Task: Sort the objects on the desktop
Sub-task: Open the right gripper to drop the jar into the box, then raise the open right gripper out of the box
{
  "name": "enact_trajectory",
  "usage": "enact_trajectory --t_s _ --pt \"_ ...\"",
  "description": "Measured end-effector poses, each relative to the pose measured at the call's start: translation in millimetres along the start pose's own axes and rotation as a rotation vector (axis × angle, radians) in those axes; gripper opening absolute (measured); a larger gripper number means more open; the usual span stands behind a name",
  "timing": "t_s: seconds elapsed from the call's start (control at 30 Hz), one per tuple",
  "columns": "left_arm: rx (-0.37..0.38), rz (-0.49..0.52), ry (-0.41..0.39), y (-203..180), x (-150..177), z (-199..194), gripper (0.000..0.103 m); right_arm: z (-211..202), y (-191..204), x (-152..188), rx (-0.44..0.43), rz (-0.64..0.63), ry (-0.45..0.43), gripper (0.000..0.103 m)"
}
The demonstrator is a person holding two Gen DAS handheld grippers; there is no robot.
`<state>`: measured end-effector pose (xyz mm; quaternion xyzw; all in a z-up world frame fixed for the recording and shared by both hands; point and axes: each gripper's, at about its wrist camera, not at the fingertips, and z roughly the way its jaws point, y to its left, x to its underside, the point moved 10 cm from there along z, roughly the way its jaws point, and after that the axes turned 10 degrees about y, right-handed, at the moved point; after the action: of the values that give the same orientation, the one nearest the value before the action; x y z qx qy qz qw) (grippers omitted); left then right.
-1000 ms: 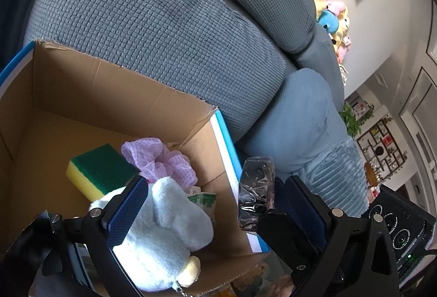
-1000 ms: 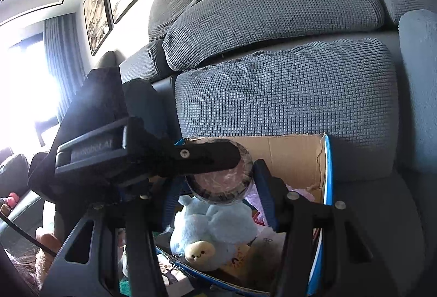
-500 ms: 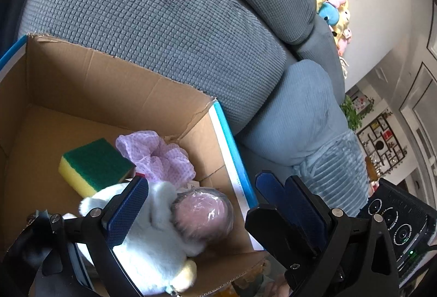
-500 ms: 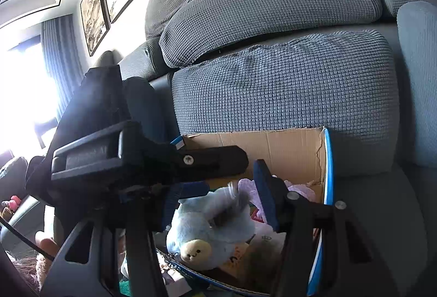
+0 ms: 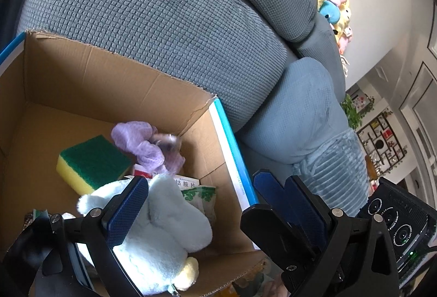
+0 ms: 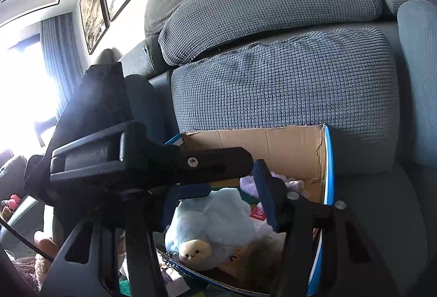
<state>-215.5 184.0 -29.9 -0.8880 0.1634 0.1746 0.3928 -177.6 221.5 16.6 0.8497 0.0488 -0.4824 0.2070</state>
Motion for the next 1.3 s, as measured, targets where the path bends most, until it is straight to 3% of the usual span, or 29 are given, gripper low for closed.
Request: enact_trajectory --t_s 0.2,0.23,0.27,0.3,0.47,0.97,1.3 --pt "-0.002 -0.002 -0.014 0 0 -3 0.100 -3 1 -1 0.000 -0.002 -0.007 0.054" --pt "-0.001 -0.004 -0.012 0 1 -3 0.100 -4 1 -1 0.002 -0.002 -0.010 0.058" --pt "-0.001 -0.005 -0.012 0 1 -3 0.100 -5 1 -2 0.007 -0.006 -0.014 0.072" --pt "0.005 -0.005 -0.012 0 1 -4 0.100 -7 1 -2 0.023 -0.011 -0.018 0.078" --pt "0.012 -0.006 -0.016 -5 3 -6 0.100 -12 3 -4 0.031 -0.023 -0.033 0.079" --pt "0.014 0.003 -0.026 -11 6 -17 0.101 -23 1 -7 0.063 -0.034 -0.055 0.103" --pt "0.015 0.082 -0.105 -46 17 -56 0.101 -64 6 -15 0.127 -0.070 -0.103 0.103"
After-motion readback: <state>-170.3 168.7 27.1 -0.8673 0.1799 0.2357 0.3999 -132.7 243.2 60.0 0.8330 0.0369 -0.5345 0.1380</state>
